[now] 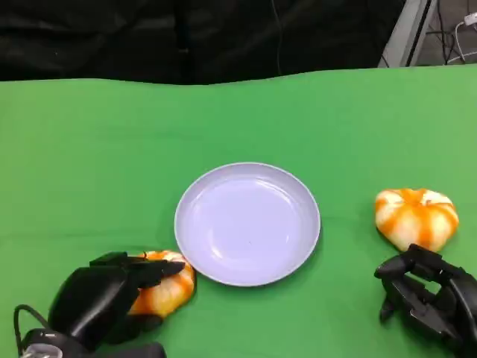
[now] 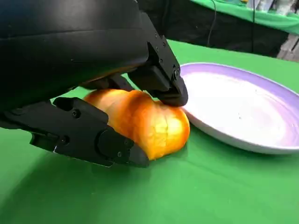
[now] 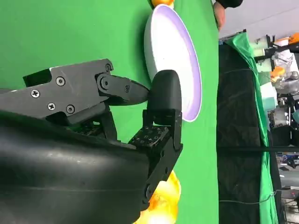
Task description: Grasp the bread from the table and place it into the plate.
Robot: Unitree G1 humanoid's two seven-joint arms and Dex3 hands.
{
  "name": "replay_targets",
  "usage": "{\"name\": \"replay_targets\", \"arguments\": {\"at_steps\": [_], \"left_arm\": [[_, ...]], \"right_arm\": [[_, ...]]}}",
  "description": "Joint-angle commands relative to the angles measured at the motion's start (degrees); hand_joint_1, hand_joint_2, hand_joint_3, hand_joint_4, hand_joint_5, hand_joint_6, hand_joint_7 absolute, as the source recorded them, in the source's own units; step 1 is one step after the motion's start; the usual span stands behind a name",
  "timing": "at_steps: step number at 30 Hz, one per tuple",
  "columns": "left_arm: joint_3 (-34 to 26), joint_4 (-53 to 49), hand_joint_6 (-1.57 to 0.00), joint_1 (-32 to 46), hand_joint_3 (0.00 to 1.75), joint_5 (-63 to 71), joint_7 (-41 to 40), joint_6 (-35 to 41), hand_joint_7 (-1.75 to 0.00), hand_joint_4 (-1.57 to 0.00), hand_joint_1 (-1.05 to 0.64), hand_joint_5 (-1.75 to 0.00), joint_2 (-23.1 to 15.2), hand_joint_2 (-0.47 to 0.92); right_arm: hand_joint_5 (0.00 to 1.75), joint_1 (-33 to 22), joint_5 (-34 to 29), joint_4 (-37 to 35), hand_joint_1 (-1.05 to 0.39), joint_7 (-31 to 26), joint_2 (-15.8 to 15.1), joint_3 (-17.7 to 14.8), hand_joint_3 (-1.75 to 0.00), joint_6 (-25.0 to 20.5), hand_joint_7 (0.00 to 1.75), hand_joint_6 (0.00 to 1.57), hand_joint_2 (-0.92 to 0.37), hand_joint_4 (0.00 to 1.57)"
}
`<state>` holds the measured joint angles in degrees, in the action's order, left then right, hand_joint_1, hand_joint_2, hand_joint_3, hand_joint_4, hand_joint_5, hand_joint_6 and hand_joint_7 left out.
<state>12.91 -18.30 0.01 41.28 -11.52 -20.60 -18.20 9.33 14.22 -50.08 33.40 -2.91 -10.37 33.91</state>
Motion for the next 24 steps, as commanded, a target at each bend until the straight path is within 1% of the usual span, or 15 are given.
{"name": "replay_targets", "arguments": {"at_steps": [1, 3, 5, 7, 11, 13, 19, 24], "left_arm": [[0.50, -0.32, -0.50, 1.36, 0.00, -0.07, -3.42, 1.35, -1.47, -0.45, 0.05, -1.71, -0.02, 0.83], [0.39, 1.11, -0.47, 2.04, 0.00, -0.29, -4.10, 2.51, -1.66, -0.52, 0.03, -1.74, 0.24, 0.83], [0.32, 2.48, -0.47, 2.64, 0.00, -0.63, -4.07, 3.59, -1.73, -0.56, 0.02, -1.74, 0.38, 0.83], [0.42, 3.19, -0.47, 2.93, 0.00, -0.82, -4.10, 4.11, -1.74, -0.58, 0.02, -1.75, 0.34, 0.83], [-0.34, 9.50, -0.46, 5.35, 0.00, -1.24, -3.07, 6.70, -1.75, -0.61, -0.01, -1.75, 0.28, 0.83], [-0.44, 11.26, -0.46, 6.02, 0.00, -1.49, -2.86, 7.47, -1.75, -0.62, -0.02, -1.75, 0.23, 0.83], [-2.26, 20.83, -0.46, 9.44, 0.00, -2.64, -1.68, 9.20, -1.75, -0.62, -0.04, -1.75, 0.09, 0.82], [-2.45, 22.19, -0.47, 9.95, 0.00, -2.58, -1.17, 9.83, -1.75, -0.62, -0.04, -1.75, 0.17, 0.82]], "right_arm": [[1.73, -0.19, 0.46, 0.27, -0.24, 0.30, -0.36, -0.28, -0.49, 0.04, 1.12, 0.72, -0.92, 0.60], [1.73, -0.28, 0.08, 0.53, -0.24, -0.23, -0.36, -0.13, -0.48, -0.12, 1.12, 0.72, -0.92, 0.60], [1.73, -0.31, -0.25, 0.58, -0.24, -0.61, -0.40, 0.00, -0.48, -0.01, 1.12, 0.72, -0.92, 0.61], [1.73, -0.30, -0.27, 0.52, -0.24, -0.62, -0.42, 0.02, -0.48, 0.09, 1.12, 0.72, -0.92, 0.61], [1.73, 0.09, 0.16, -0.27, -0.23, 0.05, -0.47, -0.24, -0.49, 0.20, 1.12, 0.72, -0.92, 0.61], [1.73, 0.06, 0.09, -0.20, -0.24, -0.03, -0.47, -0.23, -0.49, 0.09, 1.11, 0.72, -0.92, 0.62], [1.73, 0.00, 0.32, -0.13, -0.23, 0.52, -0.35, -0.29, -0.49, 0.17, 1.11, 0.71, -0.92, 0.61], [1.74, 0.00, 0.34, -0.11, -0.23, 0.58, -0.33, -0.31, -0.49, 0.14, 1.11, 0.71, -0.92, 0.60]]}}
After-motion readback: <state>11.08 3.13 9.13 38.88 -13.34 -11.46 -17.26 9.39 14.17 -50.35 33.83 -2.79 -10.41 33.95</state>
